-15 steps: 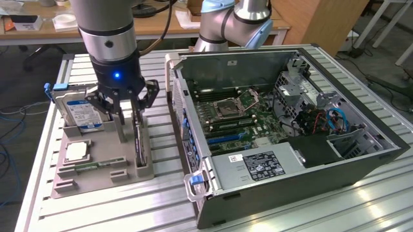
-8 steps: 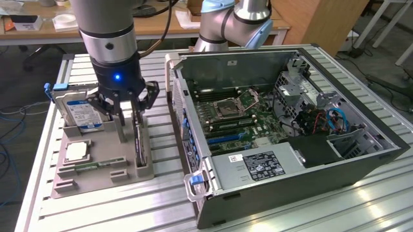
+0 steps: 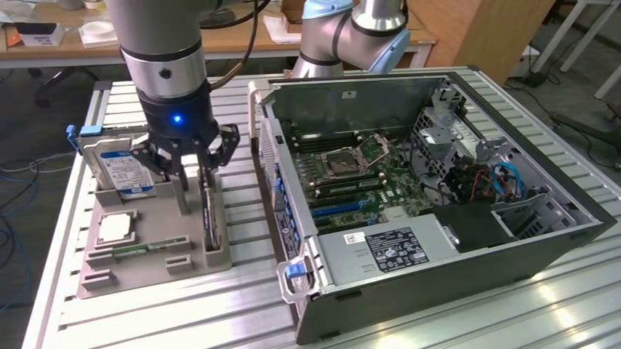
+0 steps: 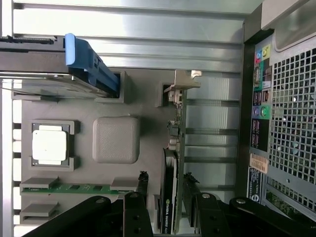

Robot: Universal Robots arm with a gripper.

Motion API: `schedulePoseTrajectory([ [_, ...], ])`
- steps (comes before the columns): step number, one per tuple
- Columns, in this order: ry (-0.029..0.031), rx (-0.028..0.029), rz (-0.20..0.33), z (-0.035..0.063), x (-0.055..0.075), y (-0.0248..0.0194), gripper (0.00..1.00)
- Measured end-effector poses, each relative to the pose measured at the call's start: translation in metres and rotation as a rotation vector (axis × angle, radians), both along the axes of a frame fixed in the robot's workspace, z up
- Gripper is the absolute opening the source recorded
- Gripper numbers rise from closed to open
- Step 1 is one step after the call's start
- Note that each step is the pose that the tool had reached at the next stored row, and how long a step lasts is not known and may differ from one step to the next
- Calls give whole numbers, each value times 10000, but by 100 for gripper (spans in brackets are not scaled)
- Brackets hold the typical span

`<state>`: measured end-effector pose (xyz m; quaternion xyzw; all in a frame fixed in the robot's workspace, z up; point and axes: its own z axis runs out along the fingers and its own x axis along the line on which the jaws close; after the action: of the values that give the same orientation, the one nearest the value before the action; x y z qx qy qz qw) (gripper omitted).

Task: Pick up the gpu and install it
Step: 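Pick up the gpu and move the gpu toward the slot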

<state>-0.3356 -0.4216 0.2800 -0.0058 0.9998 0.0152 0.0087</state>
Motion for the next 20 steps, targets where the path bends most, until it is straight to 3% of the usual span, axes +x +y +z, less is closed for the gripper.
schedulePoseTrajectory([
  [20,0,0,0,-100,0,0,41],
])
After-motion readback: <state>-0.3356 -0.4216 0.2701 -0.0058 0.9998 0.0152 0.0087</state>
